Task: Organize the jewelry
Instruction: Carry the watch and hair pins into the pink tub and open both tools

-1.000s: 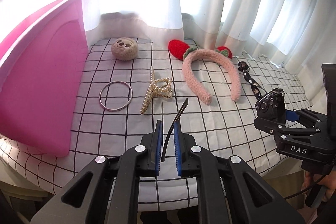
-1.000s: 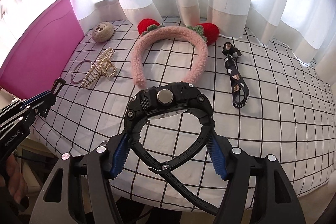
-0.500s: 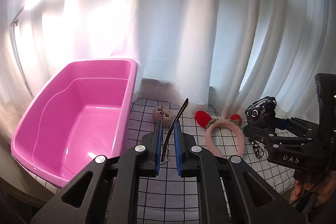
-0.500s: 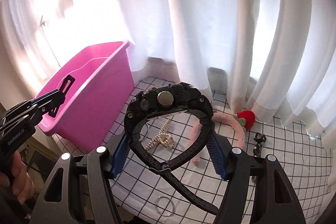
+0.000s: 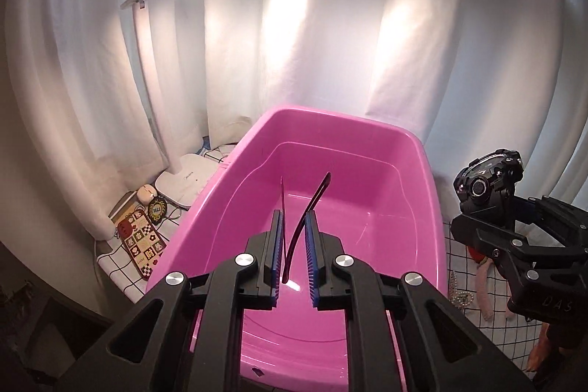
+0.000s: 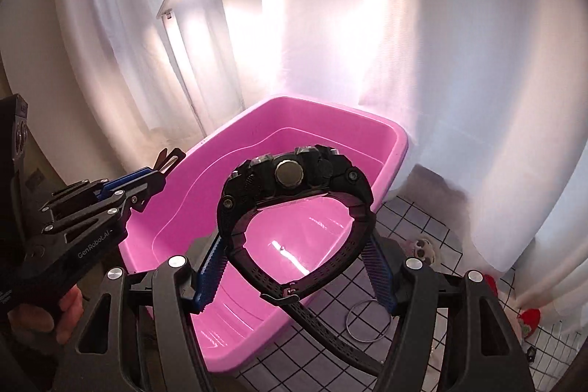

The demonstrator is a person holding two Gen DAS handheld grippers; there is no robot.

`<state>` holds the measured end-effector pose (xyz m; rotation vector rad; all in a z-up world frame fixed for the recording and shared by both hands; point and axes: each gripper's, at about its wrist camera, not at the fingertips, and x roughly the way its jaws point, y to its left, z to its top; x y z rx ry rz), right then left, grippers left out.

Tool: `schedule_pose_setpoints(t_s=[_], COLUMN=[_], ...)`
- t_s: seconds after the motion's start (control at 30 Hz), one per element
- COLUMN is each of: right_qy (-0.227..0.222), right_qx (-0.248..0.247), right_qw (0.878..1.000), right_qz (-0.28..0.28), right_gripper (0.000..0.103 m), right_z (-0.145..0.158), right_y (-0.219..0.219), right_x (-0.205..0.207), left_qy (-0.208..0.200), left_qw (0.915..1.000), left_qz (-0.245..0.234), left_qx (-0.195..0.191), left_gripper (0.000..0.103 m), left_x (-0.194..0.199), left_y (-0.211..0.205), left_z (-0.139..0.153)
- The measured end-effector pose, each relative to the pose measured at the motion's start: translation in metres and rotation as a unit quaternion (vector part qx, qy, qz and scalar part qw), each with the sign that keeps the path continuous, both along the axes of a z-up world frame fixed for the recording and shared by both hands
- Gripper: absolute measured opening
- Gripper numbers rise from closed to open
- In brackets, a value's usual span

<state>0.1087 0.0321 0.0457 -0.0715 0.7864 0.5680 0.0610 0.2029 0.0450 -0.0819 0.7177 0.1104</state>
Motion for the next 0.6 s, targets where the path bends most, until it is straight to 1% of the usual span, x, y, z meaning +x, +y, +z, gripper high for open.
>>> schedule_pose_setpoints(t_s=[0.13, 0.27, 0.4, 0.6], right_qy=[0.027, 0.047, 0.071, 0.103], right_qx=[-0.007, -0.026, -0.049, -0.081], right_qw=[1.000, 0.998, 0.996, 0.991], right_qz=[0.013, 0.016, 0.010, -0.004], right_gripper=[0.064, 0.064, 0.064, 0.064], right_z=[-0.013, -0.028, -0.045, -0.065], right_y=[0.028, 0.049, 0.066, 0.079], right_x=[0.020, 0.038, 0.054, 0.069], left_qy=[0.027, 0.052, 0.081, 0.128], left_qw=[0.9995, 0.9984, 0.9962, 0.9906], left_qz=[0.013, 0.020, 0.028, 0.037], left_qx=[-0.006, -0.012, -0.015, -0.028], left_gripper=[0.012, 0.012, 0.012, 0.014], left_x=[0.015, 0.030, 0.043, 0.056], left_y=[0.025, 0.035, 0.039, 0.043], left_z=[-0.017, -0.032, -0.047, -0.069])
